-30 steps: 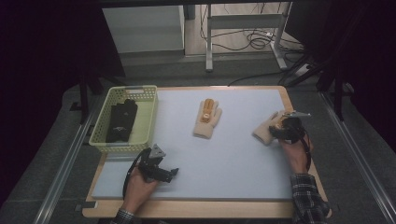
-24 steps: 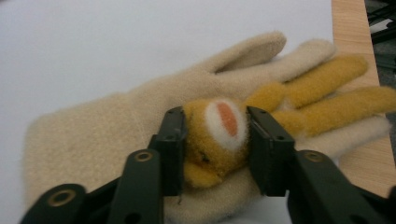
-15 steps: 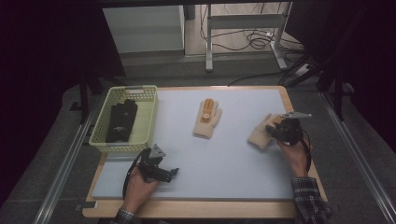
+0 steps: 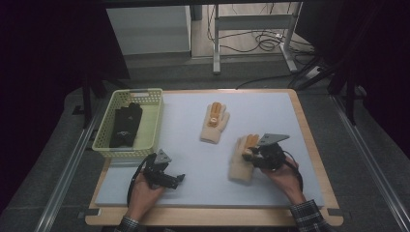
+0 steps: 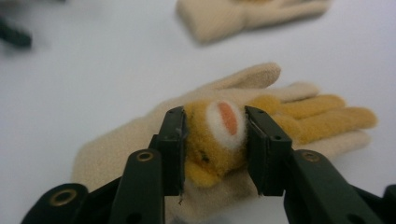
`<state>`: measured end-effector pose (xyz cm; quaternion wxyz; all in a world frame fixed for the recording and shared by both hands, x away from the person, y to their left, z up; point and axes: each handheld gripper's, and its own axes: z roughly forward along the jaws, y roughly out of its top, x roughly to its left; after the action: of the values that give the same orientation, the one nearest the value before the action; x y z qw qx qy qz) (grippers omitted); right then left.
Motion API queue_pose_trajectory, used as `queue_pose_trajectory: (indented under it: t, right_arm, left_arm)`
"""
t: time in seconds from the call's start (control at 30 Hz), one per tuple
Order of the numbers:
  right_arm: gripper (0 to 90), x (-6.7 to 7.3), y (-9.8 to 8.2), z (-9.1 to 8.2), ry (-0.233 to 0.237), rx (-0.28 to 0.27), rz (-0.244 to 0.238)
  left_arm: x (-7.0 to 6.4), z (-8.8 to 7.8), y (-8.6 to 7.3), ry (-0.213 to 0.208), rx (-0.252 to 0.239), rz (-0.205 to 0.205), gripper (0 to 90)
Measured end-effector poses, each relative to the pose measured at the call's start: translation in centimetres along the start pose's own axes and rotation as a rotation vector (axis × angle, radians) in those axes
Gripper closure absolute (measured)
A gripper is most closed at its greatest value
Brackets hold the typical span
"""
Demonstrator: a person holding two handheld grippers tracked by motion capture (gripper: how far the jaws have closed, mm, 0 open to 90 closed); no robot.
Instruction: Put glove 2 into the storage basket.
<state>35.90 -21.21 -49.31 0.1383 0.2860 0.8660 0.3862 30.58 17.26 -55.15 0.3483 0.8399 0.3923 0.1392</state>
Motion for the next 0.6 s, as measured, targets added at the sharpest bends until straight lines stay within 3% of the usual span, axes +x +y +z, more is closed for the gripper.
queue_pose_trajectory:
  t: [0.03, 0.07, 0.1, 0.13, 0.17, 0.23, 0.27, 0.33, 0.37, 0.43, 0.47, 0.53, 0.6]
  right_arm:
    - [53.5, 0.7, -1.0, 1.4, -0.017, 0.051, -0.027]
    - [53.5, 0.7, -1.0, 1.4, -0.017, 0.051, -0.027]
    - [46.4, 0.8, -1.5, 1.4, -0.023, 0.040, -0.026]
    - [46.4, 0.8, -1.5, 1.4, -0.023, 0.040, -0.026]
    - [40.3, 0.7, -1.3, 0.5, -0.017, 0.009, -0.012]
    - [39.9, 0.7, -1.2, 0.0, -0.021, -0.005, -0.006]
    - [40.1, 0.3, -0.8, -1.3, -0.038, -0.033, 0.018]
    - [42.2, 0.1, -0.7, -1.6, -0.049, -0.037, 0.033]
    - [57.8, -0.7, -1.0, -2.2, -0.099, -0.009, 0.076]
    - [67.6, -1.2, -1.5, -2.1, -0.131, 0.013, 0.104]
    - [67.6, -1.2, -1.5, -2.1, -0.131, 0.013, 0.104]
    - [69.2, -1.8, -2.3, -1.3, -0.126, 0.023, 0.149]
    - [61.6, -1.7, -2.5, -0.6, -0.118, 0.014, 0.169]
  left_arm:
    - [0.0, 0.0, 0.0, 0.000, 0.000, 0.000, 0.6]
    - [0.0, 0.0, 0.0, 0.000, 0.000, 0.000, 0.6]
    - [0.0, 0.0, 0.0, 0.000, 0.000, 0.000, 0.6]
    - [0.0, 0.0, 0.0, 0.000, 0.000, 0.000, 0.6]
    - [0.0, 0.0, 0.0, 0.000, 0.000, 0.000, 0.6]
    - [0.0, 0.0, 0.0, 0.000, 0.000, 0.000, 0.6]
    - [0.0, 0.0, 0.0, 0.000, 0.000, 0.000, 0.6]
    - [0.0, 0.0, 0.0, 0.000, 0.001, 0.000, 0.6]
    - [0.0, 0.0, 0.0, 0.000, 0.001, 0.000, 0.6]
    - [0.0, 0.0, 0.0, 0.000, 0.000, 0.000, 0.6]
    - [0.0, 0.0, 0.0, 0.000, 0.000, 0.000, 0.6]
    - [0.0, 0.0, 0.0, 0.000, 0.000, 0.000, 0.6]
    - [0.0, 0.0, 0.0, 0.000, 0.000, 0.000, 0.6]
